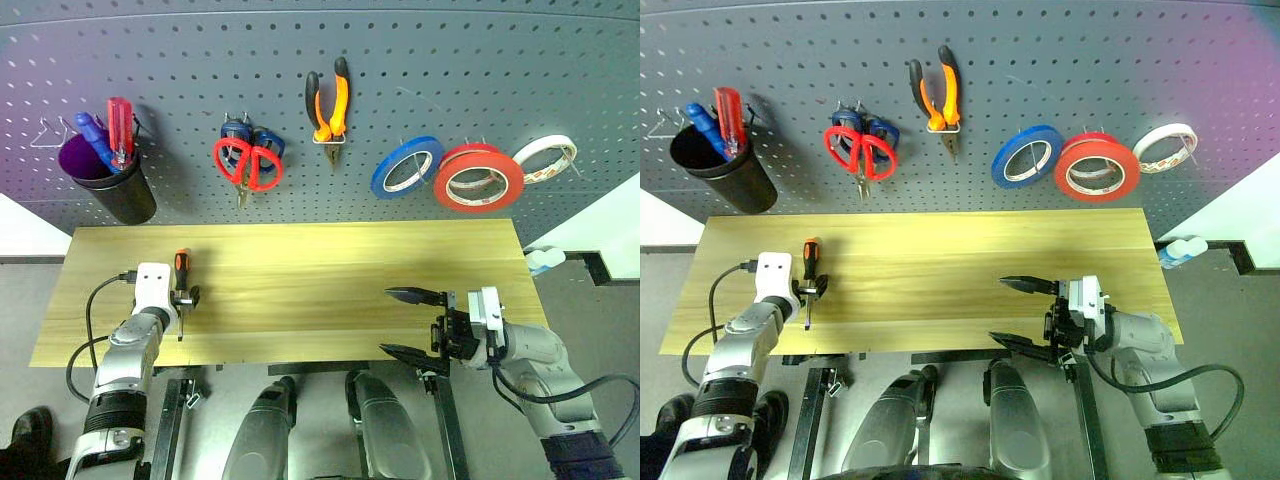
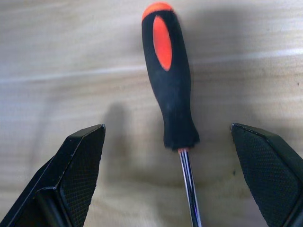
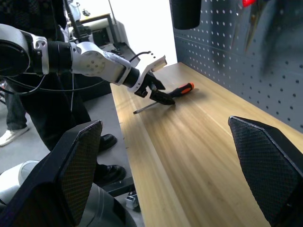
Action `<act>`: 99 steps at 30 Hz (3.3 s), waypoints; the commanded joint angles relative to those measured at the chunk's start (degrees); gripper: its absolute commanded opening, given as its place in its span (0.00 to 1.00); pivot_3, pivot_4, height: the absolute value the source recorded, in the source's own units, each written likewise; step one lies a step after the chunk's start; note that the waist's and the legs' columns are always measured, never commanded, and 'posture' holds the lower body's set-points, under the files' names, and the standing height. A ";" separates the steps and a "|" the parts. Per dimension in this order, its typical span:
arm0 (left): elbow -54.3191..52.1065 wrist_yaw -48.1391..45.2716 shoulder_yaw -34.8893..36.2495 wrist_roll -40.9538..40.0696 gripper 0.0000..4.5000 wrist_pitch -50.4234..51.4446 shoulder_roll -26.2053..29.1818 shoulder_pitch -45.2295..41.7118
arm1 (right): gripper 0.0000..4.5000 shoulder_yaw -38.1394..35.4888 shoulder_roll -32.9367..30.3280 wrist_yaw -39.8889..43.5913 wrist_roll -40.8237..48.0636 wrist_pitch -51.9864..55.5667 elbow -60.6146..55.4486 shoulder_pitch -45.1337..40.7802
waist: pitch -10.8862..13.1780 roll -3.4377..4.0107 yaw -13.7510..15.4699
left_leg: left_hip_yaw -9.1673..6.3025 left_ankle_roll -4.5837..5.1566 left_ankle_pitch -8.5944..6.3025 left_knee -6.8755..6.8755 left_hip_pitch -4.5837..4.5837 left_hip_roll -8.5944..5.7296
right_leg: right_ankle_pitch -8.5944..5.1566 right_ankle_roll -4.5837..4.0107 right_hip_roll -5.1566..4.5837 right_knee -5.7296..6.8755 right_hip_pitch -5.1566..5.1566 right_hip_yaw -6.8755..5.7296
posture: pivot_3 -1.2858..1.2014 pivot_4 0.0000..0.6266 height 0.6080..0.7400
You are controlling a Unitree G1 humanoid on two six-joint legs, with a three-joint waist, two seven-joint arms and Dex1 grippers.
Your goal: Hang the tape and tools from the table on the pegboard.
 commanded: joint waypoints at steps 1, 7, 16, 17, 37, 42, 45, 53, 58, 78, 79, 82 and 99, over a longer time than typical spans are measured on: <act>0.92 -0.46 0.38 0.17 0.98 -1.65 0.49 -0.33 | 1.00 -0.78 -0.44 -0.72 1.38 0.29 -3.18 1.18 | 0.32 0.00 0.05 | 0.00 0.00 0.00 -0.01 0.00 0.00 | 0.00 0.00 0.00 -0.01 0.00 0.00 | 0.48 0.68 1.00; 3.00 -1.15 0.14 -0.21 0.90 -2.00 -0.02 -1.47 | 1.00 -1.37 -1.12 -1.44 1.68 0.67 -3.58 1.60 | 0.84 0.03 0.03 | 0.01 0.00 0.00 -0.04 -0.01 0.00 | -0.01 0.02 0.00 -0.03 -0.02 0.00 | 0.47 0.68 1.00; 4.07 -1.41 1.85 -2.57 0.25 -1.34 -0.49 -1.56 | 1.00 -2.22 -0.99 -2.22 2.55 1.46 -2.93 0.23 | 1.09 0.10 -0.13 | 0.01 0.00 0.00 -0.08 -0.01 0.00 | -0.02 0.04 0.00 -0.05 -0.02 0.00 | 0.48 0.68 1.00; 3.63 -1.47 1.63 -2.47 0.17 -1.32 -0.50 -1.11 | 1.00 -2.27 -1.06 -2.22 2.33 1.32 -2.64 -0.09 | 1.11 0.11 -0.14 | 0.01 -0.01 0.00 -0.09 -0.01 0.00 | -0.02 0.04 0.00 -0.06 -0.02 0.00 | 0.48 0.68 1.00; -26.63 0.41 3.67 -5.31 0.12 -8.62 -6.06 14.41 | 1.00 -3.21 1.35 1.60 8.28 3.14 1.71 -4.12 | 1.15 0.12 0.18 | -0.01 0.16 -0.12 -0.22 -0.29 0.02 | 0.02 0.14 -0.01 -0.68 -0.05 -0.01 | 0.49 0.60 1.00; -33.27 0.07 1.23 -3.47 0.12 -7.94 -6.42 18.92 | 1.00 -3.88 2.79 2.33 8.32 1.64 4.21 -5.94 | 1.14 0.13 0.22 | -0.01 0.17 -0.13 -0.21 -0.38 0.02 | 0.06 0.18 -0.02 -0.72 -0.11 -0.01 | 0.49 0.57 1.00; -34.04 -0.19 0.20 -1.90 0.12 -8.95 -5.98 20.12 | 1.00 -4.29 3.34 2.66 8.67 1.68 5.52 -7.15 | 1.12 0.14 0.22 | -0.01 0.17 -0.13 -0.21 -0.39 0.02 | 0.06 0.18 -0.01 -0.72 -0.11 -0.02 | 0.49 0.55 1.00; -36.77 0.16 -3.59 6.13 0.12 -16.58 -4.29 20.46 | 1.00 -5.08 5.47 4.14 9.87 0.47 6.39 -8.56 | 0.97 0.14 0.23 | -0.01 0.15 -0.11 -0.14 -0.74 0.01 | 0.10 0.19 -0.01 -0.69 -0.45 -0.04 | 0.49 0.49 1.00; -41.11 0.30 -4.72 9.42 0.12 -20.14 -3.40 19.87 | 1.00 -5.52 6.31 6.04 12.32 1.96 6.40 -9.30 | 0.90 0.11 0.24 | -0.01 -0.01 -0.02 -0.08 -0.90 0.00 | 0.14 0.21 -0.01 -0.69 -0.60 -0.05 | 0.49 0.46 1.00; -50.14 3.27 3.14 9.81 0.12 -16.61 -1.40 12.53 | 1.00 -10.48 12.11 11.25 18.25 4.02 18.75 -19.17 | -3.46 0.08 0.59 | 0.05 -0.17 0.09 0.02 -0.89 -0.03 | 0.17 0.20 0.02 -0.48 -0.67 -0.07 | 0.52 0.29 1.00; -50.60 3.20 3.76 9.03 0.12 -16.23 -1.45 12.19 | 1.00 -10.90 12.26 11.61 18.97 4.72 19.56 -19.73 | -3.82 0.07 0.63 | 0.05 -0.18 0.09 0.02 -0.88 -0.03 | 0.17 0.20 0.03 -0.47 -0.67 -0.07 | 0.53 0.29 1.00; -51.07 3.01 5.63 6.68 0.12 -15.26 -1.35 10.16 | 1.00 -11.69 12.69 12.86 19.30 5.15 21.85 -21.03 | -4.68 0.09 1.23 | 0.05 -0.22 0.12 0.03 -0.85 -0.03 | 0.17 0.19 0.04 -0.38 -0.67 -0.07 | 0.53 0.27 1.00; -41.39 1.59 11.06 2.29 0.12 -15.54 5.93 -6.17 | 1.00 -13.76 15.78 13.96 19.69 6.91 24.55 -22.55 | -7.49 0.13 3.39 | 0.08 -0.51 0.30 0.19 -0.56 -0.04 | 0.21 0.13 0.10 0.05 -0.56 -0.07 | 0.53 0.22 1.00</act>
